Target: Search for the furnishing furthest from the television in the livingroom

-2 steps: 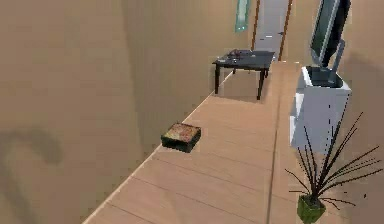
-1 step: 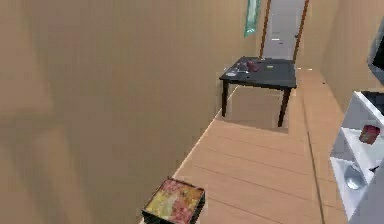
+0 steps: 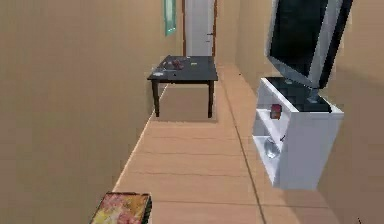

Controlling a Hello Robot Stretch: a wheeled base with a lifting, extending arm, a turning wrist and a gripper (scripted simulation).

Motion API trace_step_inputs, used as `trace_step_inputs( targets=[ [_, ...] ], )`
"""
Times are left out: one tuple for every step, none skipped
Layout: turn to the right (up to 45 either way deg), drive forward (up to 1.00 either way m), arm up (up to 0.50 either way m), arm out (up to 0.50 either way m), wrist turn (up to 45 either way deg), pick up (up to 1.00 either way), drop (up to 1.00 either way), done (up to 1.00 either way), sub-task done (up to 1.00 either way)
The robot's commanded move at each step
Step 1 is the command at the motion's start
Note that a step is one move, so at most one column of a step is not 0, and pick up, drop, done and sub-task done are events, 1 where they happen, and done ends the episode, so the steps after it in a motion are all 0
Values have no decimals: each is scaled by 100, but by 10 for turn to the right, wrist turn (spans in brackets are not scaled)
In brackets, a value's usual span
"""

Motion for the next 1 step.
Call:
trace_step_inputs(
  targets=[
    [0, 60, 0, 0, 0, 0, 0, 0, 0]
  ],
)
